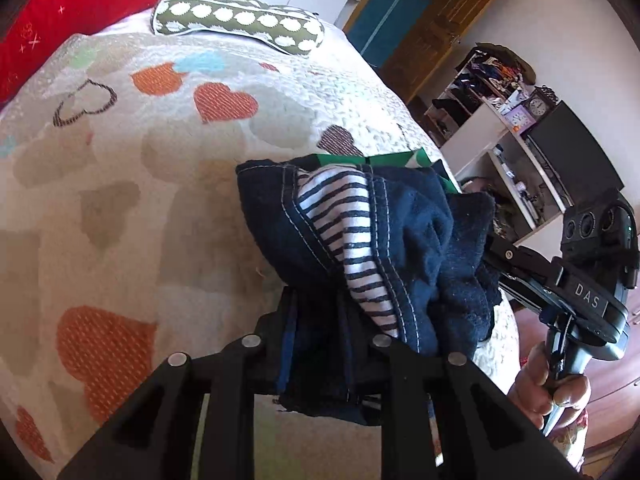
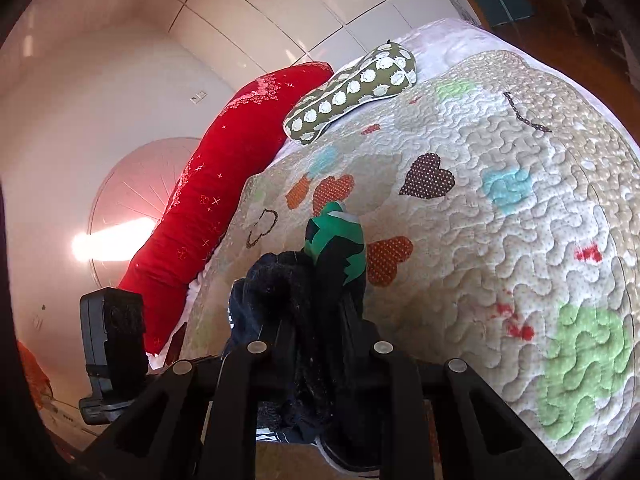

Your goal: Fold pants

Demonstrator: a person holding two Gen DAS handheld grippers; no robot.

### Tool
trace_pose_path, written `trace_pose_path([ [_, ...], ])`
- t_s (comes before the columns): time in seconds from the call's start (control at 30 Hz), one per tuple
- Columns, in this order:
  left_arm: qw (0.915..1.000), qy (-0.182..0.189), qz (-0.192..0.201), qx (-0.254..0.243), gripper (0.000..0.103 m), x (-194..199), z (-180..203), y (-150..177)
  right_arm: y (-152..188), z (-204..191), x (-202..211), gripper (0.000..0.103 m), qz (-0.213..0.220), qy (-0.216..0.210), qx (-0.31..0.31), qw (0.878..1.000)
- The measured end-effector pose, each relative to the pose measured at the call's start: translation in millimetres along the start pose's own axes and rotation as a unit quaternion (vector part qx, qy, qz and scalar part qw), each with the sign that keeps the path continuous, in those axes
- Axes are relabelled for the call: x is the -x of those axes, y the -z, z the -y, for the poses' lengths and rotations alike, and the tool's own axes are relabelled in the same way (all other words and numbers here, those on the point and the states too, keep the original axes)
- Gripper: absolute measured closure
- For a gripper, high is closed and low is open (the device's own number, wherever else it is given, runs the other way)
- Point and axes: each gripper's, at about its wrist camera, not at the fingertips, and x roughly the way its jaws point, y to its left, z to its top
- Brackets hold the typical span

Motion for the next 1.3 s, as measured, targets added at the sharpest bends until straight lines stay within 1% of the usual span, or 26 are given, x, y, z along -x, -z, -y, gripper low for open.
trace_pose_path([
  [0.03, 0.9998, -0.022, -0.002, 0.002, 0.08, -4, -6, -6, -4, 2, -9, 0.082, -0.003, 0.013, -0.001, 1.0],
  [0.07, 0.9992, -0.039, -0.006, 0.006, 0.078, -10, -12, -10, -5, 7, -17, 0.079, -0.006, 0.038, -0.001, 0.999],
  [0.1, 0.9987, -0.049, -0.01, 0.013, 0.077, -16, -21, -12, -5, 19, -22, 0.078, -0.008, 0.081, 0.001, 0.997],
  [0.13, 0.9978, -0.06, -0.013, 0.024, 0.077, -21, -30, -12, -4, 27, -32, 0.07, -0.014, 0.131, 0.004, 0.991],
  [0.17, 0.9971, -0.065, -0.014, 0.036, 0.077, -22, -38, -9, -3, 34, -39, 0.069, -0.025, 0.17, 0.006, 0.985],
  [0.2, 0.997, -0.061, -0.009, 0.046, 0.077, -18, -46, -4, -2, 38, -41, 0.069, -0.033, 0.191, 0.008, 0.981],
  [0.27, 0.9971, -0.056, 0.008, 0.052, 0.077, -5, -54, 8, 3, 35, -28, 0.069, -0.015, 0.196, 0.021, 0.98],
  [0.33, 0.9961, -0.072, 0.027, 0.043, 0.075, 8, -55, 20, 6, 16, -9, 0.069, 0.018, 0.189, 0.047, 0.981],
  [0.4, 0.995, -0.081, 0.043, 0.039, 0.072, 21, -54, 32, 8, -10, 1, 0.069, 0.031, 0.141, 0.061, 0.988],
  [0.5, 0.9933, -0.092, 0.06, 0.036, 0.07, 33, -49, 47, 24, -43, -6, 0.069, 0.004, 0.066, 0.081, 0.995],
  [0.57, 0.991, -0.106, 0.077, 0.029, 0.069, 42, -43, 57, 39, -55, -23, 0.069, -0.028, 0.045, 0.089, 0.995],
  [0.6, 0.9893, -0.116, 0.086, 0.022, 0.068, 47, -40, 62, 45, -56, -34, 0.069, -0.04, 0.058, 0.092, 0.993],
  [0.7, 0.986, -0.131, 0.103, 0.003, 0.059, 62, -32, 75, 61, -33, -68, 0.069, -0.076, 0.141, 0.082, 0.984],
  [0.73, 0.9853, -0.133, 0.106, -0.004, 0.057, 67, -29, 78, 63, -25, -68, 0.07, -0.072, 0.14, 0.069, 0.985],
  [0.8, 0.9818, -0.146, 0.119, -0.02, 0.053, 77, -24, 86, 64, -18, -45, 0.07, -0.042, 0.115, 0.037, 0.992],
  [0.83, 0.9788, -0.157, 0.129, -0.028, 0.048, 81, -20, 90, 66, -21, -32, 0.065, -0.023, 0.119, 0.03, 0.992],
  [0.87, 0.9759, -0.165, 0.139, -0.034, 0.047, 86, -16, 92, 69, -24, -20, 0.052, -0.003, 0.131, 0.029, 0.991],
  [0.9, 0.9732, -0.169, 0.15, -0.04, 0.047, 90, -12, 96, 74, -30, -6, 0.046, 0.016, 0.14, 0.033, 0.989],
  [1.0, 0.9678, -0.172, 0.177, -0.049, 0.047, 106, 3, 105, 91, -40, 21, 0.045, 0.042, 0.16, 0.048, 0.985],
  [1.07, 0.96, -0.184, 0.204, -0.054, 0.044, 120, 15, 112, 101, -48, 34, 0.045, 0.052, 0.175, 0.058, 0.981],
  [1.1, 0.9542, -0.192, 0.222, -0.055, 0.035, 128, 20, 116, 108, -51, 42, 0.045, 0.061, 0.184, 0.063, 0.979],
  [1.13, 0.9471, -0.202, 0.244, -0.054, 0.023, 138, 25, 121, 115, -52, 54, 0.045, 0.07, 0.193, 0.066, 0.977],
  [1.17, 0.9392, -0.213, 0.265, -0.049, 0.017, 148, 30, 125, 121, -54, 60, 0.045, 0.078, 0.198, 0.064, 0.975],
  [1.2, 0.9306, -0.223, 0.287, -0.043, 0.007, 159, 35, 130, 127, -56, 68, 0.045, 0.085, 0.199, 0.059, 0.975],
  [1.23, 0.923, -0.232, 0.305, -0.039, 0.0, 170, 39, 135, 132, -58, 73, 0.045, 0.091, 0.195, 0.053, 0.975],
  [1.3, 0.9103, -0.251, 0.328, -0.028, 0.0, 187, 44, 146, 138, -59, 81, 0.042, 0.099, 0.189, 0.042, 0.976],
])
